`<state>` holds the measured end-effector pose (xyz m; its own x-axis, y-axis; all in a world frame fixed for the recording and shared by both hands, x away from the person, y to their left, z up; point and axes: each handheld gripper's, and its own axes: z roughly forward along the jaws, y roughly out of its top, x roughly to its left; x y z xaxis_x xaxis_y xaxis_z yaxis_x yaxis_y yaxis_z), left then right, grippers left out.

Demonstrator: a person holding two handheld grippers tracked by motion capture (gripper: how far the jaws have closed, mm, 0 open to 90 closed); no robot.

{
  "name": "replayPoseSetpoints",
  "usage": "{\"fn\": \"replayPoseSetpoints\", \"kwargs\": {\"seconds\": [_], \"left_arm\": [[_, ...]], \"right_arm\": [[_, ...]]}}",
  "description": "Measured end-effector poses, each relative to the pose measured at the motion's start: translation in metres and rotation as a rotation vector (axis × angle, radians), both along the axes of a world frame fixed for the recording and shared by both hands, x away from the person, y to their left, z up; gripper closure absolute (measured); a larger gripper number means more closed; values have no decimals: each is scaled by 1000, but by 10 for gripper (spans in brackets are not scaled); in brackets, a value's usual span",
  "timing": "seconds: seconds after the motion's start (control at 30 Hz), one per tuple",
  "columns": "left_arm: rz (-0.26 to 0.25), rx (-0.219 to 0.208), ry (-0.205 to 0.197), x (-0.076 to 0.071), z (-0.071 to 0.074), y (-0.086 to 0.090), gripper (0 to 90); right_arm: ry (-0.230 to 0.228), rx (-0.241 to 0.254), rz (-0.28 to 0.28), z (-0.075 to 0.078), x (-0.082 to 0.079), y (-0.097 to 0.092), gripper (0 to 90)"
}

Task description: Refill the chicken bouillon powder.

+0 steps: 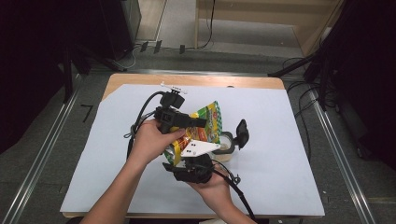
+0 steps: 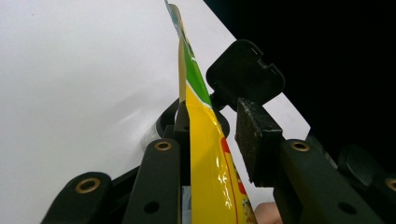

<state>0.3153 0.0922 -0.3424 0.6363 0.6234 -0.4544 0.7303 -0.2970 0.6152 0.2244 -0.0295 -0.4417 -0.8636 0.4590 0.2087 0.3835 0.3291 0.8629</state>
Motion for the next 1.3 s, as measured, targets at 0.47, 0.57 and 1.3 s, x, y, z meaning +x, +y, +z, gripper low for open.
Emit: {"fn": "replayPoseSetpoints", "kwargs": {"seconds": [0.47, 0.57, 1.3], "left_arm": [[-5, -5, -3, -2, 3, -4, 699], [-11, -3, 0, -2, 3, -5, 702], [-27, 5, 0, 1, 2, -11, 707]], "right_arm": [[13, 23, -12, 0, -2, 0, 589], [8, 21, -19, -1, -2, 0, 589], [5, 23, -43, -4, -2, -3, 591]]}}
